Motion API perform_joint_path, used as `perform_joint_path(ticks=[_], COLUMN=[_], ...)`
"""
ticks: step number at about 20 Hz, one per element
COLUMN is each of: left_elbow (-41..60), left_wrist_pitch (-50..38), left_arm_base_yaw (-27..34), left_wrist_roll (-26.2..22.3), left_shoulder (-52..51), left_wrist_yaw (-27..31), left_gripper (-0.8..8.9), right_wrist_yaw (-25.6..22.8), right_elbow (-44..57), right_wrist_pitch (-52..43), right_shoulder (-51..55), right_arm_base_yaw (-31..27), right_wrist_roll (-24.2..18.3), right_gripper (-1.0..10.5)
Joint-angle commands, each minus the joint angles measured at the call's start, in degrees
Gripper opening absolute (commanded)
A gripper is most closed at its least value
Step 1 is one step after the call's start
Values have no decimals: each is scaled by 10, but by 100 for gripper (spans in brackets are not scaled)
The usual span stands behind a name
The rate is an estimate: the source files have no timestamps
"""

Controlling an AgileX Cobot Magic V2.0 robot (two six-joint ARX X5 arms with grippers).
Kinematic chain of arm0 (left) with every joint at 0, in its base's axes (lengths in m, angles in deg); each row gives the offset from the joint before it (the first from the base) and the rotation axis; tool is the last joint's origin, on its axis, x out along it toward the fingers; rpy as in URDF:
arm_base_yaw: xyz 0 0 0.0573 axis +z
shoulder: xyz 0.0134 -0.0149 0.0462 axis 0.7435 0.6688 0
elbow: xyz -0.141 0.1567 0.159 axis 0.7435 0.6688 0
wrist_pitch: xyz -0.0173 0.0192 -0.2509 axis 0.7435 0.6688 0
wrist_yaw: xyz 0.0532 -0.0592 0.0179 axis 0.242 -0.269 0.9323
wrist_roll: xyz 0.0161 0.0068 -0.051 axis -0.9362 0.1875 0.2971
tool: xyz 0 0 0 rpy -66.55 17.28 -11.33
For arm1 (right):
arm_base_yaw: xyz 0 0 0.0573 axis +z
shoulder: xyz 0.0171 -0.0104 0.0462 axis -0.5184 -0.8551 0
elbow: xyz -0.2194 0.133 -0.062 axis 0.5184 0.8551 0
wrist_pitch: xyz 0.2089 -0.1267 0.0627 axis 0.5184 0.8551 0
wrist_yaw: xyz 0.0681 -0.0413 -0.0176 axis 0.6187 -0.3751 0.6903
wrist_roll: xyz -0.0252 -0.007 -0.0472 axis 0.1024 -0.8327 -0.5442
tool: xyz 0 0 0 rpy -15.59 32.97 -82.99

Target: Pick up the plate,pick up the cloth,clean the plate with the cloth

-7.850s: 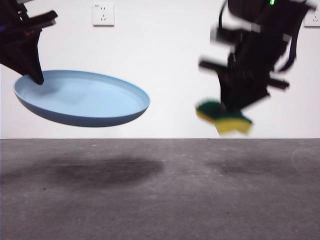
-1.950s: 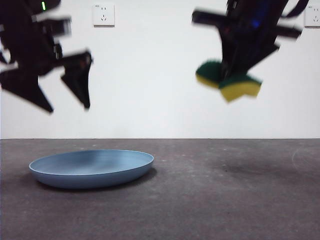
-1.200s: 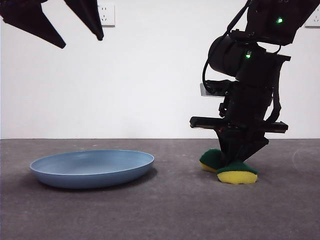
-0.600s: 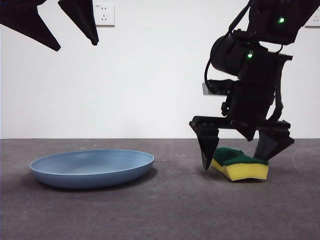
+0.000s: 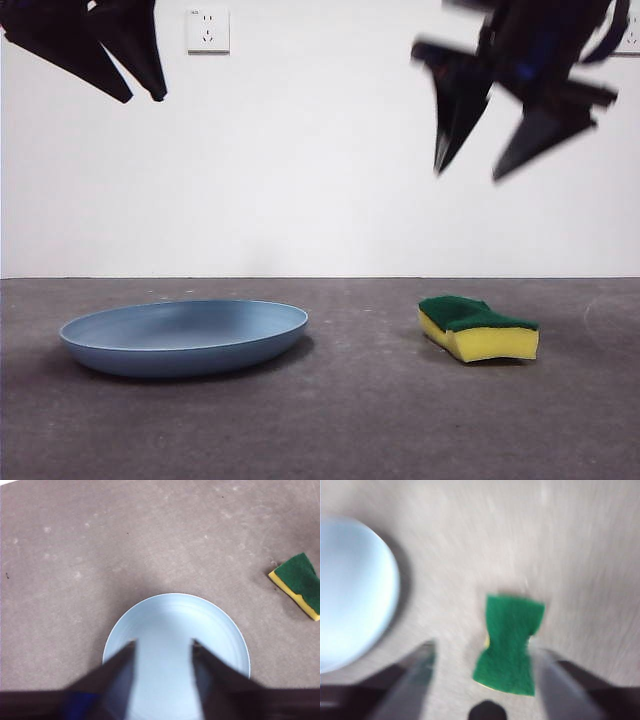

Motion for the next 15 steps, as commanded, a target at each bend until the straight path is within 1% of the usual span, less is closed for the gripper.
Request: perform_joint_path(ticks=[1, 4, 7, 9, 12, 14, 15], left_elbow=[6, 23, 106, 176, 285, 353, 379], left_wrist_pitch=[0, -24, -102, -153, -226, -281, -300], left_arm_base_yaw=[-2, -2, -2, 2, 17, 21, 21], left_wrist_roll=[-9, -9, -8, -1, 50, 71, 78], left_shoulder=[1, -6, -50, -98, -193, -260, -290], left_wrist_yaw=[2, 2, 2, 2, 2, -1, -2], left_gripper=[-8, -8, -8, -8, -9, -9, -9], right_wrist_yaw=[0, 0, 0, 0, -5, -5, -4], right_elbow=[4, 16, 65, 112, 205, 264, 285], right_wrist_pitch=[-3, -18, -70, -101, -175, -221, -228], right_shoulder=[31, 77, 127, 162, 228, 277, 298], right_arm_base_yaw=[7, 8, 10, 11, 30, 42, 47], right_wrist_roll=[-14, -24, -26, -26, -17, -16, -16], right_gripper=[-9, -9, -9, -9, -9, -9, -9])
